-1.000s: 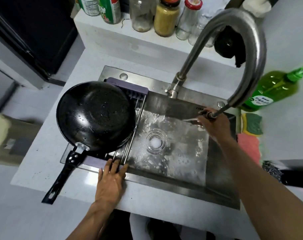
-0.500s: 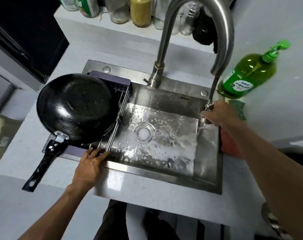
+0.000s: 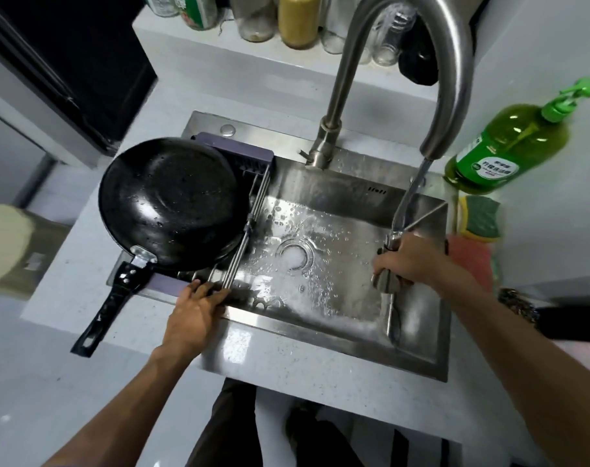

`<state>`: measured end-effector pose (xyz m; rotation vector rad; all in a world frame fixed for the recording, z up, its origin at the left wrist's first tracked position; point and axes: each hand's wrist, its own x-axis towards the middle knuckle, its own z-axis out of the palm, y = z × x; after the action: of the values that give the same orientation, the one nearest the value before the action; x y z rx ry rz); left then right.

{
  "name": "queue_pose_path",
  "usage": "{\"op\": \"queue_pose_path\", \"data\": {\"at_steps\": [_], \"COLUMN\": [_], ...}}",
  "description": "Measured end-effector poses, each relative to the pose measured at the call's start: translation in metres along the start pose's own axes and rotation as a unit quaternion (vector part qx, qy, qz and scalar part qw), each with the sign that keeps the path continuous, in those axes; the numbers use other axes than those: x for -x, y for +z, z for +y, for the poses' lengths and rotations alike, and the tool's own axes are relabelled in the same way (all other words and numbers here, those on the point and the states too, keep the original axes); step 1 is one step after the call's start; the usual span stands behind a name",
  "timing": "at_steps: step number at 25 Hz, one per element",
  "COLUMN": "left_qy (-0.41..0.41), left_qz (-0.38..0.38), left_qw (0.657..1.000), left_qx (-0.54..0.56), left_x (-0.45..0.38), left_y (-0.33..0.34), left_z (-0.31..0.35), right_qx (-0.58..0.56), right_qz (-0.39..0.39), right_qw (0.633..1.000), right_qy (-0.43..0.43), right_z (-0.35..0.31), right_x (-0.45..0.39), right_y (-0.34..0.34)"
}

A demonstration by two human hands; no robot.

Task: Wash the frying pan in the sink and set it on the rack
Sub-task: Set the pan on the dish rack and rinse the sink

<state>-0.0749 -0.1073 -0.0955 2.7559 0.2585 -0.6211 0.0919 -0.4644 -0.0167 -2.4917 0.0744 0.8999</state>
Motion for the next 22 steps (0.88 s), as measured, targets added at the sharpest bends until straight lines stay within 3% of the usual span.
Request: {"op": "queue_pose_path", "data": {"at_steps": [5, 9, 12, 22], "left_qy": [-0.007, -0.003, -0.008, -0.014], "left_qz": [0.010, 0.030, 0.033, 0.026], "left_qw": [1.000, 0.999, 0.998, 0.998], "left_qx": [0.021, 0.038, 0.050, 0.047], "left_x": [0.000, -0.002, -0.001, 0.001], "left_y": [0.002, 0.008, 0.011, 0.013], "left_z": [-0.002, -0.004, -0.007, -0.008], "right_qx": [-0.115, -0.226, -0.240, -0.251], "right_qz": [-0.044, 0.045, 0.095, 0.073], "right_qw": [0.992, 0.973, 0.966, 0.963], "right_qy": [-0.021, -0.031, -0.027, -0.061], "right_z": [-0.035, -0.054, -0.059, -0.071], "right_x": [-0.004, -0.029, -0.042, -0.045], "right_y": [0.055, 0.072, 0.075, 0.071]}}
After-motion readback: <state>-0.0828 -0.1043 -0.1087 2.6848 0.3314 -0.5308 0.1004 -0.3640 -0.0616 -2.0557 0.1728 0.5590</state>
